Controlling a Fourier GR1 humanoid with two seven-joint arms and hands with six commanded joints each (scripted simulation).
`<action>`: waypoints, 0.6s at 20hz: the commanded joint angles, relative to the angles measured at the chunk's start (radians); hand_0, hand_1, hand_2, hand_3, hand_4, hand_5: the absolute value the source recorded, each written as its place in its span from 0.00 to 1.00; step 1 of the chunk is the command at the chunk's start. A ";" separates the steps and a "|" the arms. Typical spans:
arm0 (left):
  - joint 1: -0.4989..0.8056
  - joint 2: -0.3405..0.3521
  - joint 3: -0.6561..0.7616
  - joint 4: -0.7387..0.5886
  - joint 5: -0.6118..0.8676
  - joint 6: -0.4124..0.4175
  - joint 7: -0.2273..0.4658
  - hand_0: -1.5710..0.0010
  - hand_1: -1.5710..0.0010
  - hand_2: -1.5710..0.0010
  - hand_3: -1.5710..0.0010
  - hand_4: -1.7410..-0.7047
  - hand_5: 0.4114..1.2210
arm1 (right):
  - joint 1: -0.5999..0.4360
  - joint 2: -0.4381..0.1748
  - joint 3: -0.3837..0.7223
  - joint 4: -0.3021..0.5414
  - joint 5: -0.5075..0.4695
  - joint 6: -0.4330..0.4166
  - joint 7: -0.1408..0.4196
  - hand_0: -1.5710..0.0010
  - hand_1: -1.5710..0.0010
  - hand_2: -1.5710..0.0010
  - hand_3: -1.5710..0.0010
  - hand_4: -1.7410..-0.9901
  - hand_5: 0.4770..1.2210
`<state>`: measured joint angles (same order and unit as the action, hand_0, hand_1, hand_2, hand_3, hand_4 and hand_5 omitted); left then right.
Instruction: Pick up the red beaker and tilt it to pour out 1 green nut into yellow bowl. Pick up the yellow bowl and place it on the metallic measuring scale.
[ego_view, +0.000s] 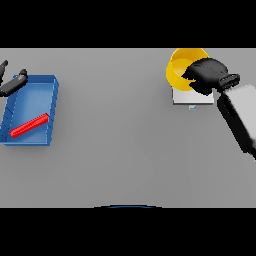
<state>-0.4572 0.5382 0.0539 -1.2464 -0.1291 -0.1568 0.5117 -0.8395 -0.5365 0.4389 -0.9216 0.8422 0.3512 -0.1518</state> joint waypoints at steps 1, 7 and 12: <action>0.005 0.001 -0.001 -0.009 -0.001 0.002 0.011 1.00 1.00 1.00 1.00 0.85 0.44 | -0.003 -0.003 -0.007 0.030 0.002 -0.017 -0.021 0.00 0.00 0.02 0.26 0.00 1.00; -0.019 -0.004 -0.016 0.001 -0.019 0.004 0.022 1.00 1.00 1.00 1.00 0.85 0.48 | -0.035 0.035 -0.031 0.209 0.021 -0.088 -0.063 0.00 0.00 0.10 0.16 0.00 1.00; -0.015 0.000 -0.012 0.013 -0.018 0.002 0.029 1.00 1.00 1.00 1.00 0.86 0.48 | -0.032 0.048 -0.047 0.269 0.027 -0.107 -0.073 0.00 0.00 0.12 0.11 0.00 1.00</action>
<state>-0.4725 0.5381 0.0420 -1.2335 -0.1476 -0.1547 0.5403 -0.8716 -0.4883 0.3916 -0.6524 0.8704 0.2438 -0.2253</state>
